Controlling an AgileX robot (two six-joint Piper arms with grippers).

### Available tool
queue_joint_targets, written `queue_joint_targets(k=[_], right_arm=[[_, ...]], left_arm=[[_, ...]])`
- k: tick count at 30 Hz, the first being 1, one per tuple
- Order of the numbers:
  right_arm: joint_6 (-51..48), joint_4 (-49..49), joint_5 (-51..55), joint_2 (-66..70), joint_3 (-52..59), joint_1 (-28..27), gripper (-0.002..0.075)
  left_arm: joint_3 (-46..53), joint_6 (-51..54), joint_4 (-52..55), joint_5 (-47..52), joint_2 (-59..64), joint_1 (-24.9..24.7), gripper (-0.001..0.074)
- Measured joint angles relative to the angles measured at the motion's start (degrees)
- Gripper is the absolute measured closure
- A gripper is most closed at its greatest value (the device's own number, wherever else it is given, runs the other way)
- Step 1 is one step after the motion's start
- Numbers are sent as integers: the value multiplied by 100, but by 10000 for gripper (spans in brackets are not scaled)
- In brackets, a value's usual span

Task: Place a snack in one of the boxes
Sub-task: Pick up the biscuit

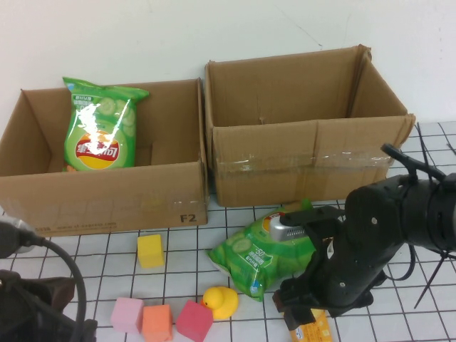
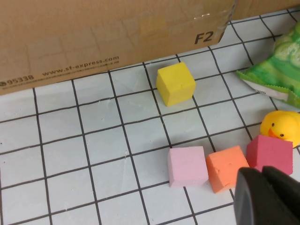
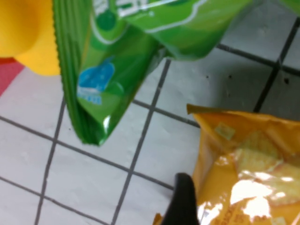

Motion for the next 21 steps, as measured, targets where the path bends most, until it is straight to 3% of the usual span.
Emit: queue_joint_targets(k=[11,21], right_arm=[[-192,159,-58,265,-12,0,175],[-408,201,170,288,-59,0,304]], left_arm=[[0,-22,134,12,0,0,736],[0,-22,156,12,0,0,736]])
